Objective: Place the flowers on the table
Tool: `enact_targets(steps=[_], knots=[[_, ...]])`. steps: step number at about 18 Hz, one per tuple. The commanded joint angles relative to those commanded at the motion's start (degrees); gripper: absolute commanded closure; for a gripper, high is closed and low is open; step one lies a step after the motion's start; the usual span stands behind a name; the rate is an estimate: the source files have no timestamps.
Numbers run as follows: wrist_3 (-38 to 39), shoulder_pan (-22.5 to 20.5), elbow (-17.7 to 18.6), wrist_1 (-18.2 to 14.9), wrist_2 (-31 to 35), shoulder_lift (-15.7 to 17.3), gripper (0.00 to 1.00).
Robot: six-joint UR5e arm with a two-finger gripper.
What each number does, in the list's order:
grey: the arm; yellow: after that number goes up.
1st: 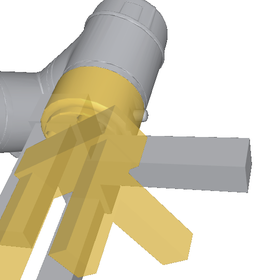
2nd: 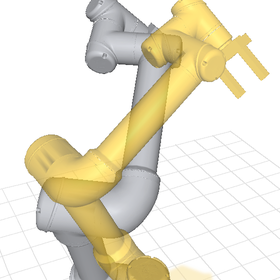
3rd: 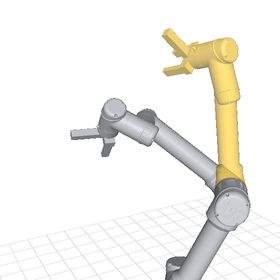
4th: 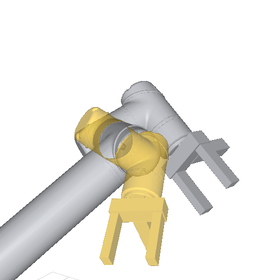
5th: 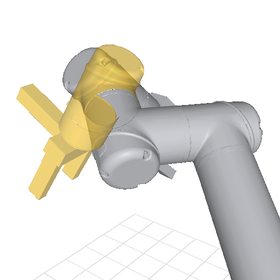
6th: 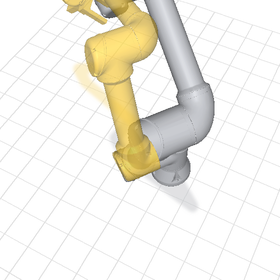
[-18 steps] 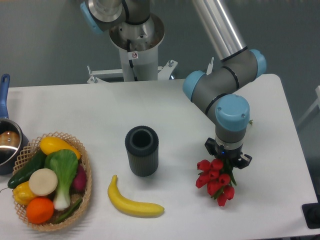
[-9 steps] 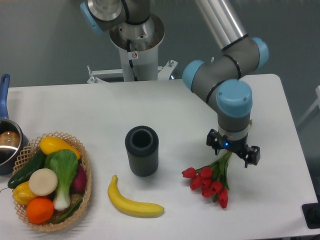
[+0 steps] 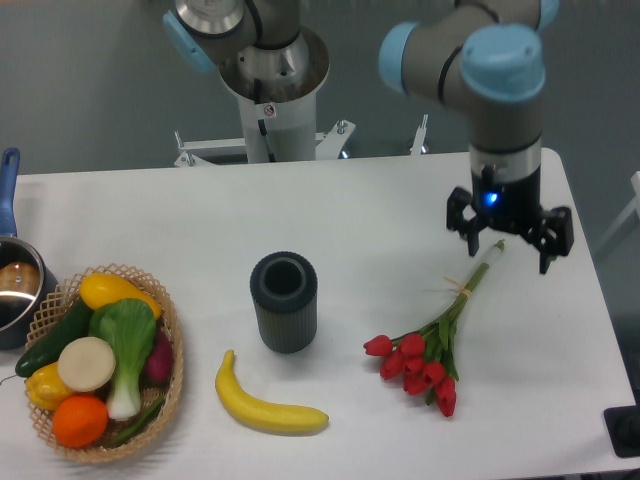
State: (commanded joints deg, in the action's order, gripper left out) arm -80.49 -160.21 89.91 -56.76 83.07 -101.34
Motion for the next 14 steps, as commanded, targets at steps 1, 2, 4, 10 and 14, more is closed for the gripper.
enact_targets(steps=[1, 2, 4, 10, 14], knots=[[-4.37, -2.36, 0.00, -3.41, -1.40, 1.66, 0.00], [-7.02, -3.60, 0.17, -5.18, -1.59, 2.55, 0.00], [-13.61, -6.68, 0.61, -9.04, -1.94, 4.39, 0.00], [-23.74, -14.07, 4.65, -10.65, -6.43, 8.70, 0.00], [-25.33, -14.43, 6.06, -10.56, -6.43, 9.68, 0.00]])
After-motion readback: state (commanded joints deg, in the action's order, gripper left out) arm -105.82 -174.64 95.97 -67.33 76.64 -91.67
